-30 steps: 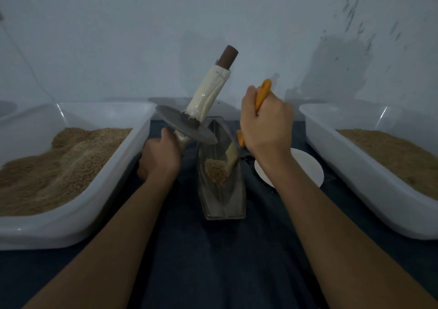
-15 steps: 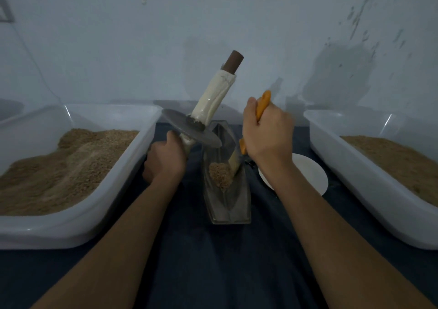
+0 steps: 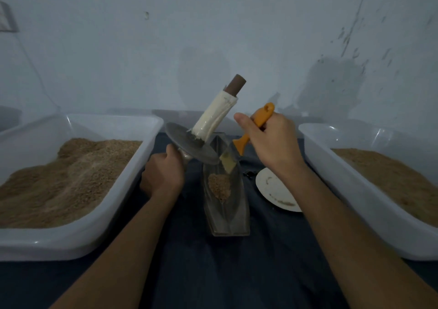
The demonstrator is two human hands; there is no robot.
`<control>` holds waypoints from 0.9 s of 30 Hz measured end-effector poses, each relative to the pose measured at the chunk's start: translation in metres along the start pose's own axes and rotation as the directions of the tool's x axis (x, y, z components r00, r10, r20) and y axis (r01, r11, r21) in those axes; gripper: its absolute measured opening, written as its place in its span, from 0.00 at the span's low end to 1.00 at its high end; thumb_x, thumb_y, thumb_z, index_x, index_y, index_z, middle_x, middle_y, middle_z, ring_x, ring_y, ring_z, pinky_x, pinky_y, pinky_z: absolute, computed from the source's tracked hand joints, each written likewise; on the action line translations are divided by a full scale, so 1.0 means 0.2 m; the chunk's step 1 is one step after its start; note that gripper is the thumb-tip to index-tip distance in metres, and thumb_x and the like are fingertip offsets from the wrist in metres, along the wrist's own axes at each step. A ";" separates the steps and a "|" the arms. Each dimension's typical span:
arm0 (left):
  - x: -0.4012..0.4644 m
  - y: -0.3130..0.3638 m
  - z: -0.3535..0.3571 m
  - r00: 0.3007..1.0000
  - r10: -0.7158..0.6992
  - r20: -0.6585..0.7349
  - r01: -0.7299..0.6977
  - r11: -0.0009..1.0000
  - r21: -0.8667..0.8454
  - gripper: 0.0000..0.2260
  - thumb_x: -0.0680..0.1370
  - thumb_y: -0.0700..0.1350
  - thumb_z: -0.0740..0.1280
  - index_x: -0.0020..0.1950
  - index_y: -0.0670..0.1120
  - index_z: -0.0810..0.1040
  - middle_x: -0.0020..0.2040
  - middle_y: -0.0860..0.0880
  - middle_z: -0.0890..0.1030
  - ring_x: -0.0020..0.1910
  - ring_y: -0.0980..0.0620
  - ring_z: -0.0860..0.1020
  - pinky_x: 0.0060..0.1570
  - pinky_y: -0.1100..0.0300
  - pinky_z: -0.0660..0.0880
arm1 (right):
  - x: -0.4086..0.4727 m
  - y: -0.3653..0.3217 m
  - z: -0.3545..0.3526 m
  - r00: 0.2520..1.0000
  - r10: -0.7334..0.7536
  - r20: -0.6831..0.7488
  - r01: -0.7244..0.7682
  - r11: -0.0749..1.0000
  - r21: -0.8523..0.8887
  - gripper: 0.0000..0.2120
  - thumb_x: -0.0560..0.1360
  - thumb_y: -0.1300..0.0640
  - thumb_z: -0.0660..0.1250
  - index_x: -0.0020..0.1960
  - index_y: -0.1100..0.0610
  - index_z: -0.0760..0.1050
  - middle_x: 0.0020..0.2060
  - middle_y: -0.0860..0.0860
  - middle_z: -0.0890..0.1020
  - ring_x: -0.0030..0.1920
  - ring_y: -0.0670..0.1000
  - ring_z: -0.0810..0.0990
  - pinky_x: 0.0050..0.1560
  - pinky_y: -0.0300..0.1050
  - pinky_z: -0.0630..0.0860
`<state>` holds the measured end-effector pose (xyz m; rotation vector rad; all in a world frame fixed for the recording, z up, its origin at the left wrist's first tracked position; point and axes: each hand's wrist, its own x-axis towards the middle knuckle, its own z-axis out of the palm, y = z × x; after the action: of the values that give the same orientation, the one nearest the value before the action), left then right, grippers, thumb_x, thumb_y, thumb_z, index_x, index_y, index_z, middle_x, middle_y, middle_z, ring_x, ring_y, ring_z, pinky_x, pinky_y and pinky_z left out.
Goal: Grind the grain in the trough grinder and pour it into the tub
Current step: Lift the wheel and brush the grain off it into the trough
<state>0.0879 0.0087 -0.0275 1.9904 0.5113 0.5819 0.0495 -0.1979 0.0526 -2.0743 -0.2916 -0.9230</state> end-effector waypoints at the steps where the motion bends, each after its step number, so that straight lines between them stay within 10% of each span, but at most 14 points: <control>1: 0.00 0.00 0.00 1.000 -0.001 -0.005 0.001 1.000 0.000 0.22 0.80 0.60 0.50 0.33 0.50 0.71 0.34 0.48 0.73 0.36 0.45 0.73 0.43 0.53 0.67 | 0.00 -0.01 -0.03 1.000 -0.007 0.026 0.007 1.000 -0.005 0.28 0.79 0.40 0.69 0.32 0.61 0.72 0.25 0.54 0.76 0.26 0.47 0.75 0.29 0.33 0.69; 13: -0.02 -0.01 0.00 0.991 0.136 0.014 -0.137 0.988 0.071 0.26 0.77 0.62 0.53 0.32 0.47 0.79 0.34 0.44 0.80 0.37 0.42 0.79 0.48 0.49 0.78 | -0.11 0.06 -0.40 0.986 -0.112 0.124 0.135 0.973 -0.190 0.02 0.75 0.44 0.74 0.44 0.40 0.85 0.36 0.43 0.83 0.38 0.44 0.80 0.41 0.39 0.76; 20: -0.06 0.00 -0.01 0.972 0.230 0.039 -0.234 0.961 0.149 0.24 0.76 0.59 0.54 0.30 0.46 0.76 0.32 0.45 0.77 0.34 0.43 0.75 0.46 0.48 0.77 | -0.38 0.23 -0.33 0.791 -0.123 0.599 0.535 0.614 -0.581 0.13 0.77 0.58 0.73 0.60 0.52 0.80 0.53 0.51 0.77 0.54 0.53 0.76 0.48 0.47 0.75; 27: -0.05 -0.01 0.01 0.957 0.286 0.047 -0.290 0.933 0.212 0.24 0.76 0.59 0.54 0.28 0.47 0.77 0.29 0.47 0.76 0.29 0.48 0.73 0.38 0.55 0.70 | -0.44 0.19 -0.32 0.684 0.072 0.726 0.572 0.565 -0.595 0.20 0.78 0.62 0.64 0.68 0.46 0.74 0.65 0.47 0.76 0.61 0.53 0.75 0.52 0.49 0.75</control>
<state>0.0817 0.0027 -0.0329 2.2976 0.2821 0.7154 -0.0256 -0.2622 -0.0064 -3.3016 -0.7249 -0.3741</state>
